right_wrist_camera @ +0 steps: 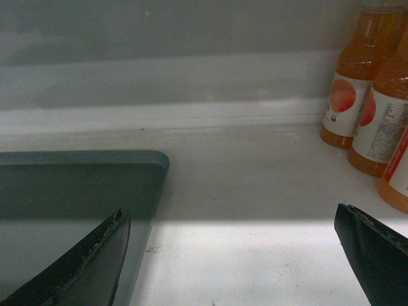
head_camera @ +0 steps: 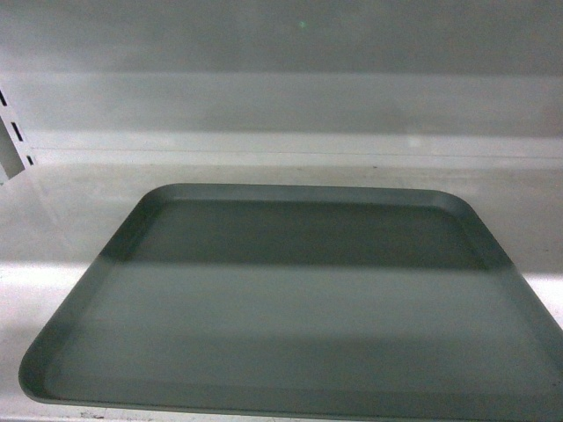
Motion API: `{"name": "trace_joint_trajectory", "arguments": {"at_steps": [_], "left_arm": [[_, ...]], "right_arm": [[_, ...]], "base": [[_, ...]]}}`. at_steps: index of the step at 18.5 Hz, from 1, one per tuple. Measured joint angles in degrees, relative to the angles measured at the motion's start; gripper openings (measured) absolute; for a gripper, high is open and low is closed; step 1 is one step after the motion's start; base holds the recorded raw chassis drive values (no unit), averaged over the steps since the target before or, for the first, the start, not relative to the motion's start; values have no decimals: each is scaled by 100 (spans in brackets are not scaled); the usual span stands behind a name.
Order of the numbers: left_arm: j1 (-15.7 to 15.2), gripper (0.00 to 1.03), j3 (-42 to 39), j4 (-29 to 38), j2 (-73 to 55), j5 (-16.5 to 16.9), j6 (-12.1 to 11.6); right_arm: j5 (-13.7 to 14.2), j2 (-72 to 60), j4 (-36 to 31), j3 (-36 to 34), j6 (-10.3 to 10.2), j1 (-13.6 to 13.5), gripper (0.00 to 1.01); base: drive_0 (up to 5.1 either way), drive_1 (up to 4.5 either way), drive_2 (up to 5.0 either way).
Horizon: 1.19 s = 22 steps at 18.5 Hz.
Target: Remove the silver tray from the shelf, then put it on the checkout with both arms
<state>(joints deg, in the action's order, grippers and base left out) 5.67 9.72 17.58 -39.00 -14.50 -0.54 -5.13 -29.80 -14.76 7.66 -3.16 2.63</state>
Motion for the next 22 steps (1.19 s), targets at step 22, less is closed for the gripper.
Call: {"name": "trace_joint_trajectory", "arguments": {"at_steps": [22], "left_arm": [[737, 98, 2070, 1759, -5357, 809, 531]], "right_arm": [[1204, -5434, -1786, 1635, -282, -1681, 98]], "base": [[0, 0, 0]]}}
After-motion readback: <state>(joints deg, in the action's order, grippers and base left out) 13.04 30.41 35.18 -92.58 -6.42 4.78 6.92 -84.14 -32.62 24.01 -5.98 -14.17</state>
